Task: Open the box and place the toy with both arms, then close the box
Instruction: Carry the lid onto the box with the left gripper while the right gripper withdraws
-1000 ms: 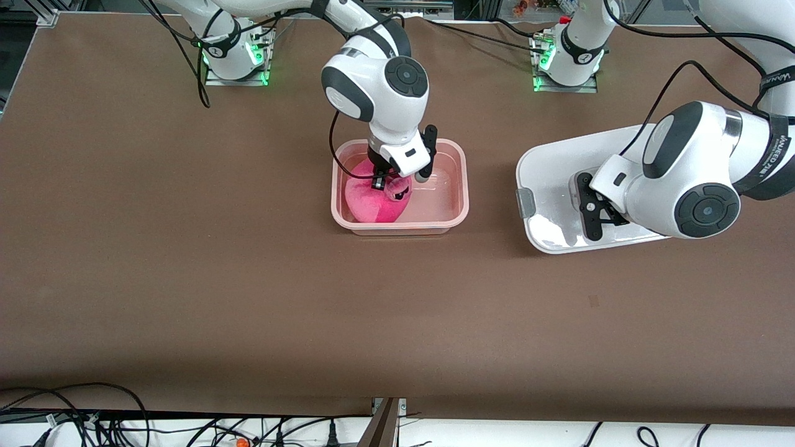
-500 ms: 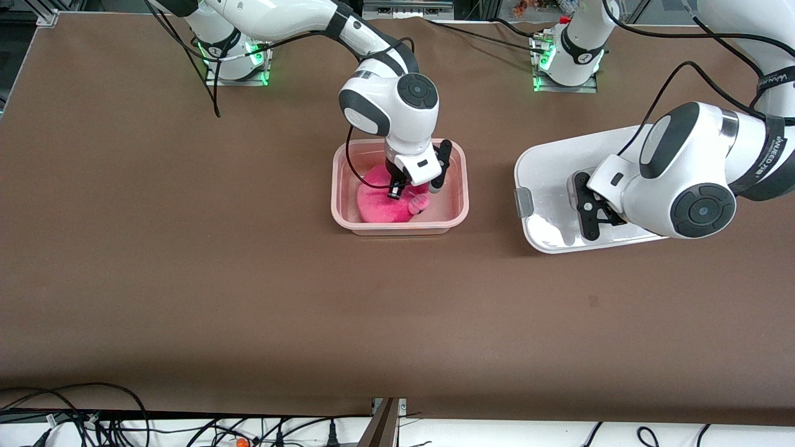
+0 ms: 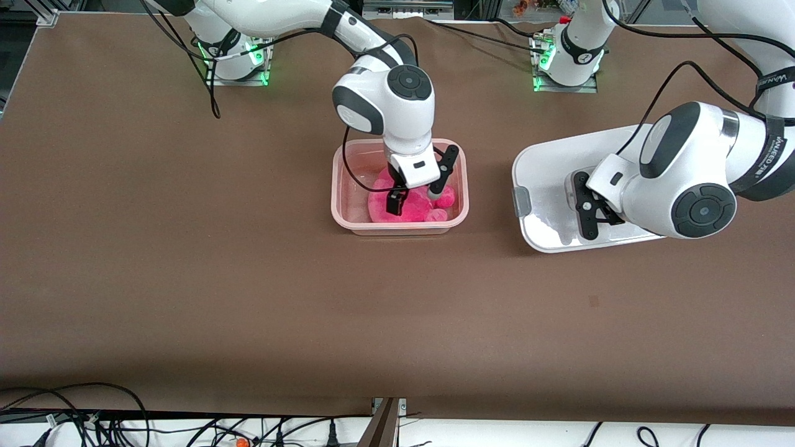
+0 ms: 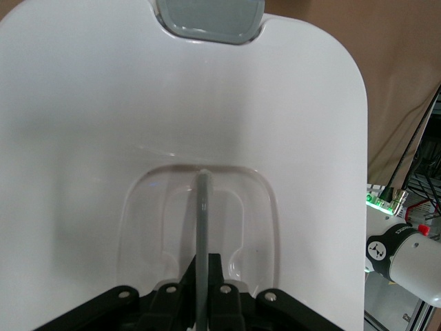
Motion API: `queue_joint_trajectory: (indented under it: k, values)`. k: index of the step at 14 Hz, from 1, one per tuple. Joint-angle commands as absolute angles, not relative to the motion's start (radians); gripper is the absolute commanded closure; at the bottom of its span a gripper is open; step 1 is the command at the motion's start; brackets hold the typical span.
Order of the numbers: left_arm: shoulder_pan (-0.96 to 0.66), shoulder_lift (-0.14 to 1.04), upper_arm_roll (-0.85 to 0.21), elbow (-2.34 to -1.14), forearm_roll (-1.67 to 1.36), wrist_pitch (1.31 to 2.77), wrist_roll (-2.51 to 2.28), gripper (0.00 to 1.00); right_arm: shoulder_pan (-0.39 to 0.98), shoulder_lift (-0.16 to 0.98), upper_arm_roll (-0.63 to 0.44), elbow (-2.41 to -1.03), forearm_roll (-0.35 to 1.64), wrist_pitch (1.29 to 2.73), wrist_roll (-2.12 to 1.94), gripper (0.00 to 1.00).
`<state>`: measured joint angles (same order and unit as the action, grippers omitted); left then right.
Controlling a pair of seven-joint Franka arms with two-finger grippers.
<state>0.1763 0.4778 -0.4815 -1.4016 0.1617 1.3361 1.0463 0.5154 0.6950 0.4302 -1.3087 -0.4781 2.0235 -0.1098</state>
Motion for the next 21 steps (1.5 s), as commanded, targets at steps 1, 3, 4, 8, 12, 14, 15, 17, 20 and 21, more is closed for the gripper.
queue_joint_trajectory:
  k: [1, 3, 4, 8, 12, 14, 15, 17, 20, 21]
  values:
    - [0.15, 0.482, -0.489, -1.333, 0.141, 1.325, 1.065, 1.0, 0.398, 0.576, 0.423, -1.318, -0.415, 1.909, -0.104, 0.0]
    - [0.106, 0.483, -0.489, -1.31, 0.141, 1.327, 1.062, 1.0, 0.258, 0.491, 0.422, -1.318, -0.307, 1.875, -0.114, 0.0]
    - [0.086, 0.491, -0.489, -1.309, 0.14, 1.348, 1.063, 1.0, 0.212, 0.451, 0.42, -1.319, -0.267, 1.865, -0.126, 0.0]
    - [-0.023, 0.511, -0.489, -1.322, 0.036, 1.538, 1.071, 1.0, 0.129, 0.304, 0.315, -1.324, -0.106, 1.705, -0.115, 0.0]
    - [-0.161, 0.557, -0.486, -1.33, 0.018, 1.753, 1.033, 1.0, 0.129, 0.091, 0.134, -1.474, 0.002, 1.628, -0.085, 0.0]
    - [-0.221, 0.583, -0.486, -1.331, 0.026, 1.802, 0.947, 1.0, 0.13, -0.027, 0.072, -1.595, 0.005, 1.62, -0.02, 0.0]
    - [-0.251, 0.609, -0.485, -1.331, 0.029, 1.85, 0.921, 1.0, 0.13, -0.07, 0.06, -1.636, 0.005, 1.618, 0.041, 0.0]
    - [-0.293, 0.649, -0.48, -1.342, 0.032, 1.905, 0.894, 1.0, 0.13, -0.084, 0.037, -1.641, 0.005, 1.579, 0.103, 0.0]
    - [-0.324, 0.67, -0.482, -1.391, 0.049, 1.995, 0.816, 1.0, 0.127, -0.037, -0.009, -1.588, 0.002, 1.585, 0.039, 0.0]
    - [-0.333, 0.67, -0.48, -1.408, 0.049, 1.997, 0.79, 1.0, 0.126, -0.031, -0.021, -1.579, 0.002, 1.586, 0.005, 0.0]
